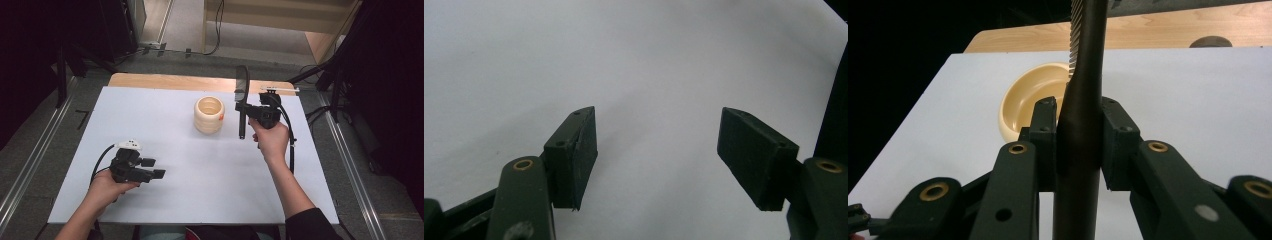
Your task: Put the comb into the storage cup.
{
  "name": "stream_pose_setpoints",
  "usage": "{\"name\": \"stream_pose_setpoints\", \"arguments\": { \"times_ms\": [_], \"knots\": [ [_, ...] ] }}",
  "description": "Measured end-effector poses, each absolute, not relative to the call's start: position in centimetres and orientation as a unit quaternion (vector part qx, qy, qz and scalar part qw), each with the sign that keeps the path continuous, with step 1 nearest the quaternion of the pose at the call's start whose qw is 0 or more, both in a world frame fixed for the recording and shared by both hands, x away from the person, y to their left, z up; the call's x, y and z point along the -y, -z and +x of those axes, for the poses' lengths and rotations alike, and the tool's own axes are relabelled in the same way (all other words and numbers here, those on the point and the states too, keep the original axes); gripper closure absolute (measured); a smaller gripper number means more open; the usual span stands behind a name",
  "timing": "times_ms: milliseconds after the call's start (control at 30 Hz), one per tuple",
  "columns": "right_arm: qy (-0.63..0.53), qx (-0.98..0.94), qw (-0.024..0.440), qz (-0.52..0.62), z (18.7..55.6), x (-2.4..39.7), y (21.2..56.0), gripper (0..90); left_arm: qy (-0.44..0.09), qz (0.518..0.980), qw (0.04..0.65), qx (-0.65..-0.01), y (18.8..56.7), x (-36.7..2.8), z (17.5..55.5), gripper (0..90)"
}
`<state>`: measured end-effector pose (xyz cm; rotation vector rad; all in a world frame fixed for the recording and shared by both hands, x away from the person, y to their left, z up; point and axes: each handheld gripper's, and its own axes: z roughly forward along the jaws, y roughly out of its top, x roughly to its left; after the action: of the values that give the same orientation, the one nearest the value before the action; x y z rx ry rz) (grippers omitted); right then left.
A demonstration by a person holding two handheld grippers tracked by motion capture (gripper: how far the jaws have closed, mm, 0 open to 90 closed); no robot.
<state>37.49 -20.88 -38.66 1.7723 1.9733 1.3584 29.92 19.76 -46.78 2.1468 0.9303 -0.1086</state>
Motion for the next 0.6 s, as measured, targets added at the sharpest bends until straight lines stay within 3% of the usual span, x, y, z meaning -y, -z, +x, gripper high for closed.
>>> {"name": "stream_pose_setpoints", "arguments": {
  "times_ms": [600],
  "knots": [
    [-0.457,-0.658,0.095,0.59,39.3,19.1,38.0,69.9,0.045,0.844,0.39,-0.366,46.8,-19.9,30.0,33.2]
  ]
}}
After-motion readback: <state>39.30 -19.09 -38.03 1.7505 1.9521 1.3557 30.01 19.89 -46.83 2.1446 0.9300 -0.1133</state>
